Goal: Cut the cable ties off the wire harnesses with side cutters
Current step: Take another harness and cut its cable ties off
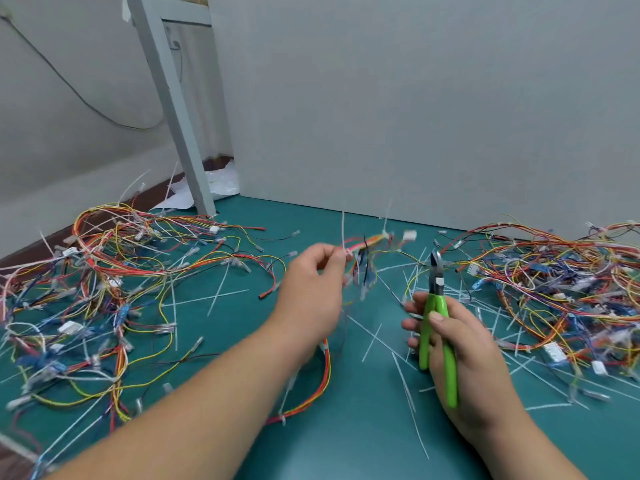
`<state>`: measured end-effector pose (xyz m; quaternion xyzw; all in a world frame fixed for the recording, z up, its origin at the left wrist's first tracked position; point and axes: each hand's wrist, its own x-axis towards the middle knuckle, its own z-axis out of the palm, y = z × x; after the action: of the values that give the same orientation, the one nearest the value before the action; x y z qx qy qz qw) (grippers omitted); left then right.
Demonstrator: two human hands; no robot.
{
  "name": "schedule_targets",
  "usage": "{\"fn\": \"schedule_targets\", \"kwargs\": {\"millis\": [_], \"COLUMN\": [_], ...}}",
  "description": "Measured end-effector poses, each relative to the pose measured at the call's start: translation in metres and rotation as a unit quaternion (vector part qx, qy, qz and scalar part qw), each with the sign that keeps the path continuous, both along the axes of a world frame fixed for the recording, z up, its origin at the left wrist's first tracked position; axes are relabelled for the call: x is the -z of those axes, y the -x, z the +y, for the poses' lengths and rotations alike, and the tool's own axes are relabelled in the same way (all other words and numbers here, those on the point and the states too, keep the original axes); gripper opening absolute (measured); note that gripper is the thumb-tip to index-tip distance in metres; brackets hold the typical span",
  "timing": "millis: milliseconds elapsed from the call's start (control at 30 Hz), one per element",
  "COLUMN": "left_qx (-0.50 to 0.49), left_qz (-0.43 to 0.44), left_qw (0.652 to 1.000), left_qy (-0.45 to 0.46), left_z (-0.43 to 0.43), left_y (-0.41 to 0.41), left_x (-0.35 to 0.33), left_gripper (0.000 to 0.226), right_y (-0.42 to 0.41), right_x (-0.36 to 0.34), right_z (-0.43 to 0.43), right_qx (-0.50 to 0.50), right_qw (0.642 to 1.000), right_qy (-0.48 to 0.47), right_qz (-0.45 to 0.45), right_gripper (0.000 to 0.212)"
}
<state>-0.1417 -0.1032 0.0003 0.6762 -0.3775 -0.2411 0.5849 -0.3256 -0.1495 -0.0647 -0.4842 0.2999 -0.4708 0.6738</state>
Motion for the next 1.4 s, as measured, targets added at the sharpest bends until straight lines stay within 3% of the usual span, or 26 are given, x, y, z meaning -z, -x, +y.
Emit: {"fn": "schedule_targets", "kwargs": {"millis": [100, 167, 233, 300, 333, 400, 467, 600, 667, 800, 900, 1033, 1133, 1200, 1267, 1333, 1400], "left_qx": [0.022, 0.063, 0.089, 0.138, 0.166, 0.163, 0.137, 0.254, 0.258, 0.248, 0.188, 0.095, 0.078, 0.07, 0.07, 0.117, 0.16], "left_qz": [-0.031, -0.127, -0.26, -0.328, -0.307, -0.171, -0.027, 0.201, 0.221, 0.27, 0.279, 0.217, 0.069, -0.098, -0.198, -0.17, -0.019], "left_qw": [0.999, 0.99, 0.957, 0.925, 0.926, 0.962, 0.977, 0.903, 0.9, 0.907, 0.928, 0.967, 0.985, 0.972, 0.965, 0.976, 0.985], "left_qy": [0.017, -0.014, -0.09, -0.137, -0.145, -0.139, -0.164, -0.283, -0.273, -0.208, -0.158, -0.09, -0.136, -0.2, -0.159, -0.076, -0.057], "left_z": [0.014, 0.022, 0.031, 0.037, 0.037, 0.029, 0.014, 0.004, 0.002, 0.001, 0.0, -0.002, 0.002, 0.003, 0.003, -0.002, -0.012], "left_y": [0.023, 0.037, 0.046, 0.045, 0.042, 0.031, 0.019, 0.015, 0.018, 0.025, 0.027, 0.025, 0.019, 0.012, 0.011, 0.012, 0.014], "left_x": [0.018, 0.026, 0.025, 0.016, 0.01, -0.002, -0.007, 0.0, 0.005, 0.013, 0.018, 0.017, 0.012, 0.013, 0.007, -0.001, -0.012], "left_gripper": [0.022, 0.018, 0.016, 0.032, 0.046, 0.076, 0.075, 0.077, 0.062, 0.02, 0.006, 0.011, 0.014, 0.037, 0.04, 0.025, 0.029], "right_y": [0.001, 0.002, 0.002, 0.002, 0.003, 0.004, 0.005, 0.004, 0.002, 0.0, 0.0, 0.003, 0.004, 0.005, 0.005, 0.006, 0.006], "right_x": [-0.003, -0.006, -0.007, -0.006, -0.005, -0.005, -0.006, -0.004, -0.004, -0.005, -0.002, 0.0, -0.001, -0.001, -0.001, -0.001, 0.0], "right_z": [-0.001, -0.001, -0.001, -0.002, -0.003, -0.003, -0.002, 0.001, 0.002, 0.002, 0.0, -0.003, -0.003, -0.003, -0.004, -0.003, -0.002], "right_qx": [-0.042, -0.073, -0.081, -0.074, -0.076, -0.088, -0.104, -0.13, -0.146, -0.18, -0.143, -0.087, -0.085, -0.082, -0.081, -0.087, -0.093], "right_qw": [0.997, 0.992, 0.989, 0.988, 0.988, 0.989, 0.99, 0.991, 0.989, 0.981, 0.989, 0.996, 0.996, 0.996, 0.996, 0.996, 0.995], "right_qy": [-0.043, -0.058, -0.066, -0.07, -0.07, -0.063, -0.043, 0.005, 0.023, 0.022, 0.027, 0.008, -0.02, -0.028, -0.019, 0.003, 0.026], "right_qz": [-0.047, -0.082, -0.107, -0.116, -0.117, -0.105, -0.088, -0.04, -0.019, -0.063, -0.035, -0.011, -0.025, -0.03, -0.026, -0.019, -0.013], "right_gripper": [0.033, 0.041, 0.052, 0.056, 0.056, 0.056, 0.056, 0.06, 0.061, 0.061, 0.058, 0.059, 0.06, 0.061, 0.061, 0.06, 0.061]}}
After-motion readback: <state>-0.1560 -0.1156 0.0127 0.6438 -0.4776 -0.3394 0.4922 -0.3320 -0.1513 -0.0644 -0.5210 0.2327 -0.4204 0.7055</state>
